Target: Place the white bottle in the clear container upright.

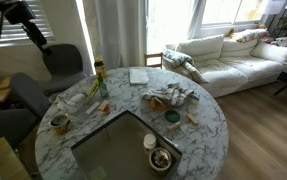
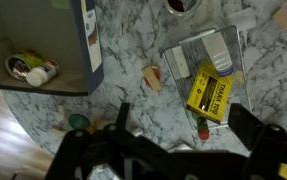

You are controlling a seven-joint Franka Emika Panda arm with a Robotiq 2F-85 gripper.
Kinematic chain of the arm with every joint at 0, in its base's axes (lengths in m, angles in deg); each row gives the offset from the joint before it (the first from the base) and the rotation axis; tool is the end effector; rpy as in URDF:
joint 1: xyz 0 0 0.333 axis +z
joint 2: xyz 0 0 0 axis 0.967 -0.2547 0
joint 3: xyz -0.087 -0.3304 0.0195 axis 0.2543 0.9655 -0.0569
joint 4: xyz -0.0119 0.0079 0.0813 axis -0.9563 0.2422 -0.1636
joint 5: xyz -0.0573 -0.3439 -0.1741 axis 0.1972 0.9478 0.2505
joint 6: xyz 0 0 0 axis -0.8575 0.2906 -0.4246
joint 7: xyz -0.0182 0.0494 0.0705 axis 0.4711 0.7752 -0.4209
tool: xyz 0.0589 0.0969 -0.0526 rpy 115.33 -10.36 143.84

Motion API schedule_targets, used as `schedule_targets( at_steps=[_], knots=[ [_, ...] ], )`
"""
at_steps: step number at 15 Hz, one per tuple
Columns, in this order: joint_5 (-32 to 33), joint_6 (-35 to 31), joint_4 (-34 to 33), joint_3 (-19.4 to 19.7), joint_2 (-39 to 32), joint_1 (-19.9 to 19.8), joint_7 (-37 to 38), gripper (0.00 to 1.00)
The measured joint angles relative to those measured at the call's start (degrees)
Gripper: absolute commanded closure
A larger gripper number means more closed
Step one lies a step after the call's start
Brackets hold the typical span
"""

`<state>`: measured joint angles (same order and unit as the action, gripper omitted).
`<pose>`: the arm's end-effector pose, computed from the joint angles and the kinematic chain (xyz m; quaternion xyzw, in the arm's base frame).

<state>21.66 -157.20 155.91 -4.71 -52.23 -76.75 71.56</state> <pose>0.3656 0.0877 0.5401 0.9878 -0.0716 0.1066 0.0880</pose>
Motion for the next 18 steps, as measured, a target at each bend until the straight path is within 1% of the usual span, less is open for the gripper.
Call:
schedule_targets(
  at_steps=[2, 4, 6, 8, 11, 15, 16, 18],
  knots=[
    [0.0, -7.0, 0.7, 2.7, -3.9, 1.1, -5.5, 0.0],
    [-0.5, -12.4, 0.7, 5.4, -8.5, 2.2, -11.8, 0.0],
    [-2.4, -16.4, 0.5, 7.7, -13.2, 3.6, -18.4, 0.0],
    [-5.5, -19.5, 0.2, 9.5, -17.7, 5.2, -25.2, 0.0],
    [-11.1, -21.1, -0.8, 10.8, -23.9, 7.4, -35.7, 0.0],
    [-17.6, -19.9, -3.1, 10.9, -30.3, 9.4, -48.5, 0.0],
    [-18.3, -19.1, -3.8, 10.9, -31.5, 9.6, -50.3, 0.0],
    [-18.5, -18.9, -4.6, 10.8, -33.0, 9.7, -51.5, 0.0]
  ],
)
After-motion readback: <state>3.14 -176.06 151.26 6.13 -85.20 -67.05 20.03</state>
